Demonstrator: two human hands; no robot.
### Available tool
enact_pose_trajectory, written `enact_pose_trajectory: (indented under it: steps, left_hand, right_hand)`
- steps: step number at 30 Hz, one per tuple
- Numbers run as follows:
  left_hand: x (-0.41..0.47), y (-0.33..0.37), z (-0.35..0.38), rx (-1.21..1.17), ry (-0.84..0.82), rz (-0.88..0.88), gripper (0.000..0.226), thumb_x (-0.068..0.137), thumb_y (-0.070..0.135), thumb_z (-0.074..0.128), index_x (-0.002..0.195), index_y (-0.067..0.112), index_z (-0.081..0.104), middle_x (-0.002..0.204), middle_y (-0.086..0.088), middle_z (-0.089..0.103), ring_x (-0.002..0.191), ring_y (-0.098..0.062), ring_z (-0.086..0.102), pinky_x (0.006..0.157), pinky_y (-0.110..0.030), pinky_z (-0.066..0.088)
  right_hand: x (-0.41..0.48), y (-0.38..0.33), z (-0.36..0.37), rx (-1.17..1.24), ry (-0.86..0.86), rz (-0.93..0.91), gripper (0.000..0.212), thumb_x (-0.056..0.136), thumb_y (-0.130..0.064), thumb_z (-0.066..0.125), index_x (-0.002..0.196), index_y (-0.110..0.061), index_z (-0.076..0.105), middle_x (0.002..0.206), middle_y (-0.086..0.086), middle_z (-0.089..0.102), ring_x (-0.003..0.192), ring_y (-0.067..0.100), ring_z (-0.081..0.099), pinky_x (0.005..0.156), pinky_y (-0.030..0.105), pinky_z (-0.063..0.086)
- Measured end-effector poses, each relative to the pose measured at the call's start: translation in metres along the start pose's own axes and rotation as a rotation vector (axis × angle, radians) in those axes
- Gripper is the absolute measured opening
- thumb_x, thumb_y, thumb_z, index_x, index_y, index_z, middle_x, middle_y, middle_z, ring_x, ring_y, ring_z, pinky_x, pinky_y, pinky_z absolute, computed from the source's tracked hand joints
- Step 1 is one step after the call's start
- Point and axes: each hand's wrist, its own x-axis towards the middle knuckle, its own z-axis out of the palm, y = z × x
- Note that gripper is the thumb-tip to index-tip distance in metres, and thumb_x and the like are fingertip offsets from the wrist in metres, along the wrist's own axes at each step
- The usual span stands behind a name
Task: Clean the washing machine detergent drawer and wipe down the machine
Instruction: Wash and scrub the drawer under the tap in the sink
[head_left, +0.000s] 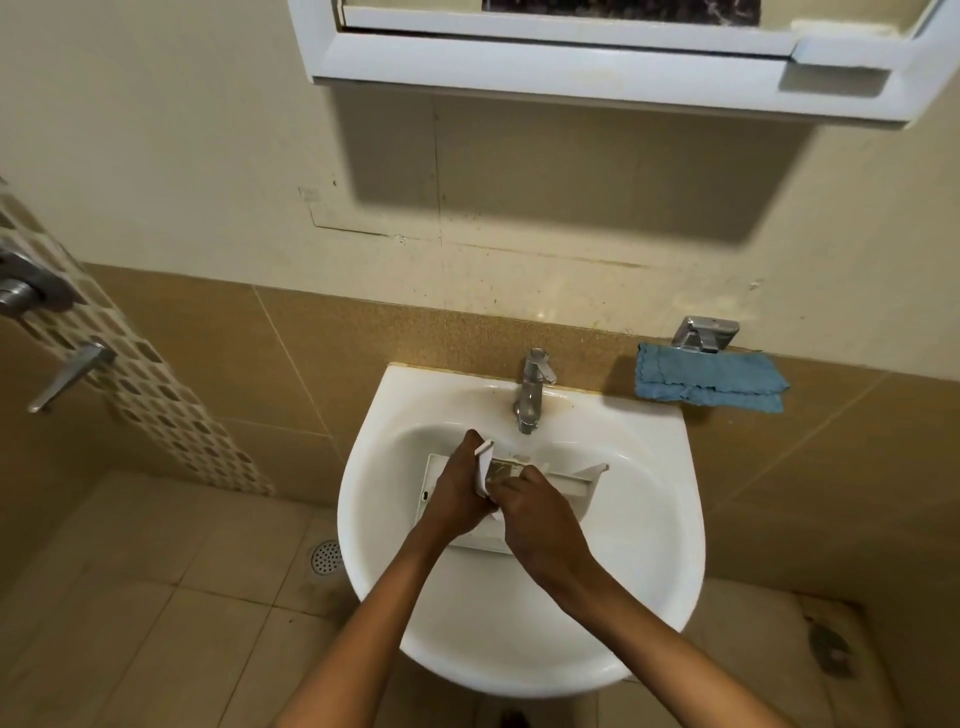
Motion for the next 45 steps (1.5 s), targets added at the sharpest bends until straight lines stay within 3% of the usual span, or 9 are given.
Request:
enact_pose_trajectory:
  steps: [4, 10, 15, 18, 21, 28, 33, 40, 45]
  left_hand:
    - [0.001, 0.000, -0.001, 0.001, 0.019, 0.012, 0.037, 0.073, 0.001, 0.073, 0.095, 0.003, 0.043, 0.079, 0.005, 0.055, 0.069, -0.002, 0.053, 0.061, -0.008, 0.042]
    - [0.003, 0.001, 0.001, 0.017, 0.011, -0.020, 0.048, 0.067, 0.007, 0.080, 0.099, 0.001, 0.044, 0.087, -0.008, 0.060, 0.076, -0.015, 0.058, 0.061, -0.016, 0.045]
    - [0.004, 0.000, -0.001, 0.037, 0.006, -0.044, 0.049, 0.069, 0.006, 0.078, 0.104, 0.002, 0.044, 0.092, -0.009, 0.062, 0.080, -0.017, 0.059, 0.062, -0.010, 0.044]
    - [0.004, 0.003, -0.002, 0.041, 0.004, -0.052, 0.056, 0.070, 0.007, 0.079, 0.113, 0.000, 0.044, 0.104, -0.014, 0.063, 0.089, -0.018, 0.060, 0.066, -0.008, 0.044]
    - [0.001, 0.006, 0.000, 0.036, 0.013, -0.072, 0.061, 0.072, 0.003, 0.076, 0.121, -0.004, 0.041, 0.112, -0.010, 0.059, 0.101, -0.021, 0.057, 0.069, -0.003, 0.037]
    - [0.007, 0.003, -0.001, 0.036, 0.000, -0.083, 0.052, 0.069, 0.003, 0.078, 0.107, 0.010, 0.043, 0.107, -0.011, 0.062, 0.085, -0.012, 0.054, 0.064, 0.001, 0.039]
    - [0.010, 0.003, -0.002, 0.053, -0.017, -0.089, 0.051, 0.067, 0.005, 0.079, 0.107, 0.007, 0.048, 0.101, -0.008, 0.063, 0.082, -0.012, 0.057, 0.063, -0.004, 0.041]
    - [0.014, 0.001, -0.003, 0.053, -0.037, -0.127, 0.049, 0.065, 0.003, 0.078, 0.104, 0.005, 0.049, 0.089, -0.002, 0.060, 0.081, -0.017, 0.058, 0.063, -0.010, 0.042]
    - [0.005, 0.001, -0.003, 0.106, -0.018, -0.097, 0.049, 0.065, 0.005, 0.079, 0.103, 0.006, 0.048, 0.092, 0.000, 0.057, 0.086, -0.019, 0.053, 0.069, -0.008, 0.036]
  right_hand:
    - [0.003, -0.005, 0.002, -0.036, -0.047, 0.049, 0.042, 0.090, 0.003, 0.043, 0.126, -0.013, 0.056, 0.124, 0.006, 0.059, 0.120, 0.020, 0.046, 0.089, 0.028, 0.044]
    - [0.000, 0.005, -0.006, 0.139, 0.128, 0.023, 0.020, 0.075, 0.001, 0.059, 0.079, -0.013, 0.073, 0.079, 0.002, 0.072, 0.073, 0.016, 0.065, 0.066, 0.023, 0.053]
    - [0.007, -0.001, 0.001, -0.005, 0.047, 0.001, 0.028, 0.087, -0.001, 0.056, 0.111, -0.010, 0.066, 0.110, 0.001, 0.067, 0.104, 0.019, 0.051, 0.080, 0.022, 0.044]
    - [0.005, 0.006, 0.002, 0.028, 0.068, -0.053, 0.034, 0.055, 0.002, 0.083, 0.082, -0.016, 0.073, 0.076, -0.006, 0.070, 0.074, 0.013, 0.060, 0.057, 0.013, 0.044]
    - [0.000, 0.013, 0.003, 0.027, 0.076, -0.085, 0.031, 0.050, 0.000, 0.085, 0.075, -0.015, 0.073, 0.068, -0.004, 0.070, 0.063, 0.012, 0.062, 0.051, 0.015, 0.046]
    - [0.000, 0.016, 0.017, 0.072, 0.102, 0.038, 0.026, 0.092, -0.003, 0.049, 0.114, -0.001, 0.062, 0.113, 0.015, 0.062, 0.103, 0.028, 0.058, 0.090, 0.032, 0.047]
    - [0.003, 0.015, 0.017, 0.117, 0.212, 0.001, 0.023, 0.069, 0.002, 0.072, 0.090, -0.007, 0.073, 0.086, 0.007, 0.072, 0.074, 0.019, 0.069, 0.065, 0.022, 0.056]
    - [0.006, 0.006, 0.004, 0.186, 0.098, 0.131, 0.023, 0.089, -0.001, 0.051, 0.106, -0.006, 0.066, 0.103, 0.010, 0.065, 0.094, 0.022, 0.060, 0.078, 0.026, 0.046]
    - [0.015, 0.027, -0.043, 0.487, 0.062, 0.257, 0.020, 0.081, 0.001, 0.061, 0.081, -0.015, 0.073, 0.074, -0.005, 0.068, 0.060, 0.000, 0.058, 0.065, 0.012, 0.043]
